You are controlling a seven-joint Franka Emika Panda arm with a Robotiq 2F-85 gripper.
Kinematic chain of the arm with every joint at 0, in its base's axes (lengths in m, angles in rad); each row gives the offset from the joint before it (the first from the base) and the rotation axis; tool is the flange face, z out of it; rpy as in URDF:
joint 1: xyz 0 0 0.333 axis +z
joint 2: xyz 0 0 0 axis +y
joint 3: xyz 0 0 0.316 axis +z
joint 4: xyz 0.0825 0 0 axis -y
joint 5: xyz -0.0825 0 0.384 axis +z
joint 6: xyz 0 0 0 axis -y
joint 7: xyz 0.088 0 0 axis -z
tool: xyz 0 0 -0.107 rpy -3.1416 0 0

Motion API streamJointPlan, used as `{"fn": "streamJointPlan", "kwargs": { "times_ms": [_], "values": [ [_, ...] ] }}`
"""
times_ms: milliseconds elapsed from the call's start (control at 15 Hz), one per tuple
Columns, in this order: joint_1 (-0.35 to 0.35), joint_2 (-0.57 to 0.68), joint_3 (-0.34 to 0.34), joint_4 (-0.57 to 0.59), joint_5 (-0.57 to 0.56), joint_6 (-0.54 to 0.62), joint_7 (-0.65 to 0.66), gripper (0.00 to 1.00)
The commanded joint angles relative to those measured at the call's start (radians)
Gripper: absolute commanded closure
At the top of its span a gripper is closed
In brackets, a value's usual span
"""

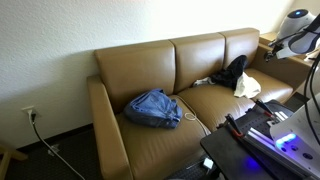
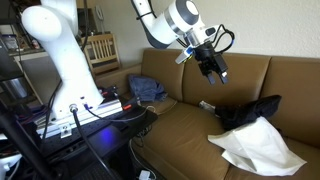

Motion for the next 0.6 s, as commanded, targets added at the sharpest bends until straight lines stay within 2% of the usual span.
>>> {"fn": "streamJointPlan", "kwargs": {
  "times_ms": [0, 133, 200, 267, 533],
  "values": [
    [0.087, 0.207, -0.058, 0.164, -0.07, -0.036, 0.264, 0.0],
    [0.12, 0.257, -0.057, 0.183, -0.039, -0.062, 0.381, 0.0],
    [0.107, 0.229, -0.01, 0.146, 0.034, -0.086, 0.356, 0.0],
    [0.098, 0.229, -0.035, 0.15, -0.014, -0.043, 0.336, 0.0],
    [0.109, 0.244, -0.034, 0.156, -0.005, -0.046, 0.346, 0.0]
  ]
}}
